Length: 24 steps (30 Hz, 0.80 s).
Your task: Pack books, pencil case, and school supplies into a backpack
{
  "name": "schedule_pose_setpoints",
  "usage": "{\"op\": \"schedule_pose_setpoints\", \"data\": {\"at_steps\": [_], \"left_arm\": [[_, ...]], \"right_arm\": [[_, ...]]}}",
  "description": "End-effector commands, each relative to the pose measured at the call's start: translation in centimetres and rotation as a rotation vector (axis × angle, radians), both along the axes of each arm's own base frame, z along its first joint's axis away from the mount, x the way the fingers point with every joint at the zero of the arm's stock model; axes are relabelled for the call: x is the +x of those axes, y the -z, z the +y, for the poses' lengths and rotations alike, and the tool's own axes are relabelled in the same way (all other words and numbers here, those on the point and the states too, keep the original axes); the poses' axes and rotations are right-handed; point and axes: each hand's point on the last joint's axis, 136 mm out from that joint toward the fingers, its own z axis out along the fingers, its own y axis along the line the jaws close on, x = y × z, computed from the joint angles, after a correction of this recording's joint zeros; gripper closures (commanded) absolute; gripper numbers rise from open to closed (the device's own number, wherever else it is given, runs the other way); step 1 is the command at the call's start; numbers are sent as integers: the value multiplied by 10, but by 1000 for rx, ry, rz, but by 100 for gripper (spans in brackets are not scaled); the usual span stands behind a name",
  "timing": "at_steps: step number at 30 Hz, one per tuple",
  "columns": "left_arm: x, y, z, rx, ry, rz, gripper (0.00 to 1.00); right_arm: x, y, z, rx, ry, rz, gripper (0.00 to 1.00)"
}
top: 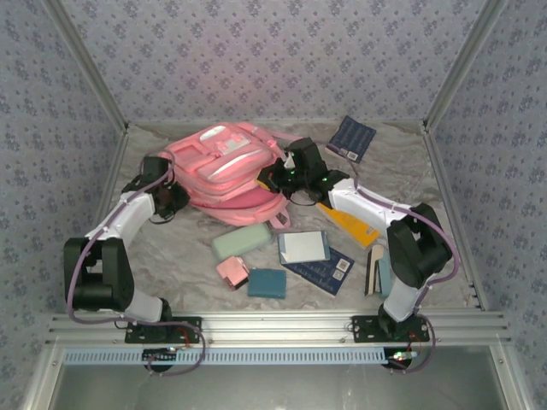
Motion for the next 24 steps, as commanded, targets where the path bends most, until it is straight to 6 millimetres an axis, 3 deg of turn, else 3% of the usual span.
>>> {"op": "schedule_pose_setpoints", "data": {"at_steps": [1, 3, 5, 13, 16, 19, 20, 24], "left_arm": [[-10, -20, 7, -19, -34, -27, 71], [-22, -24, 7, -27, -49, -33, 54], [-33, -29, 5, -42, -54, -48, 47], [-64, -45, -8, -87, 8, -111, 45], [-71, -50, -16, -79, 66, -132, 44], [-79, -52, -31, -89, 144, -126, 44], [-82, -53, -36, -90, 166, -122, 44], [-93, -55, -56, -86, 273, -120, 43]], "right_arm": [[24, -14, -12, -102, 32, -134, 100], [27, -9, -13, -136, 30, -142, 98], [33, -4, -13, -168, 26, -158, 96], [73, 18, 6, -269, -71, -199, 93], [81, 30, 17, -303, -134, -209, 91], [82, 44, 14, -349, -154, -204, 90], [80, 46, 12, -370, -151, -211, 88], [71, 45, -12, -502, -134, -285, 62]]}}
